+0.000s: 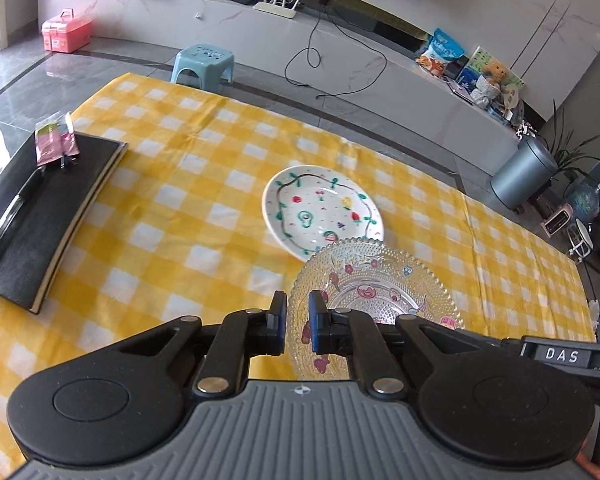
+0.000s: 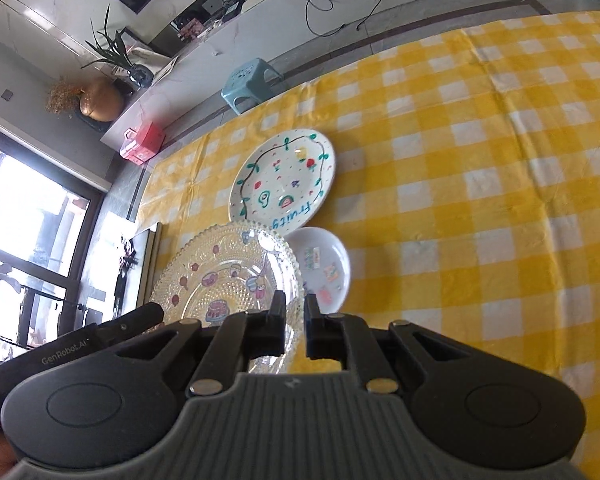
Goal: Organize plates and bowls
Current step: 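Lift the glass plate with both grippers and carry it toward the bowl stack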
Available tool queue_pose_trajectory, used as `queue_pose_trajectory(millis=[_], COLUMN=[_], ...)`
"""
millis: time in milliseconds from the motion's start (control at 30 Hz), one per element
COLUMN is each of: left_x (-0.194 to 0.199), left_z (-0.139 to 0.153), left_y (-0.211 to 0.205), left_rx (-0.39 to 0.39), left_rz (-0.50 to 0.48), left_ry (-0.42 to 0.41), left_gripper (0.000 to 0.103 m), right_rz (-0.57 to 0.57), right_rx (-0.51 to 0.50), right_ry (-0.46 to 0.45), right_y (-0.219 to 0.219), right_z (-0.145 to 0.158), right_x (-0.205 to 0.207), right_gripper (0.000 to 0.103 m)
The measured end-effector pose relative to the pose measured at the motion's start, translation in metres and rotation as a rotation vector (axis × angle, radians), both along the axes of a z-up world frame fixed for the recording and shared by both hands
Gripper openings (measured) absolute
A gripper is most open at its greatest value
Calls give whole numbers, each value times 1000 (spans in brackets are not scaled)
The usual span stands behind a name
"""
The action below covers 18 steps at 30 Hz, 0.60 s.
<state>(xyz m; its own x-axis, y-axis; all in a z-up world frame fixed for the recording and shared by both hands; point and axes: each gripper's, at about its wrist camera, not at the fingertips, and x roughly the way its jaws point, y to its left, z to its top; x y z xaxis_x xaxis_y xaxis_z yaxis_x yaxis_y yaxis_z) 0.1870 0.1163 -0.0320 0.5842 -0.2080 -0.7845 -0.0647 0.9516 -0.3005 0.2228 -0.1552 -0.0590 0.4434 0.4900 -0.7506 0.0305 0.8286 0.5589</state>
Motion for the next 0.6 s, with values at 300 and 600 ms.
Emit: queue_pose_trajectory(millis=[300, 600], left_x=[-9, -45], left_z=[8, -2], left_y=[-40, -97], left_rx=[-35, -68], left_rz=[-53, -126], left_ry=[25, 79], left_gripper=[12, 12], right_rz=[-70, -158], right_rx=[6, -70], right_ry=[10, 38], right_y=[-46, -103], right_z=[8, 14], right_x=[-20, -75], right_gripper=[7, 7])
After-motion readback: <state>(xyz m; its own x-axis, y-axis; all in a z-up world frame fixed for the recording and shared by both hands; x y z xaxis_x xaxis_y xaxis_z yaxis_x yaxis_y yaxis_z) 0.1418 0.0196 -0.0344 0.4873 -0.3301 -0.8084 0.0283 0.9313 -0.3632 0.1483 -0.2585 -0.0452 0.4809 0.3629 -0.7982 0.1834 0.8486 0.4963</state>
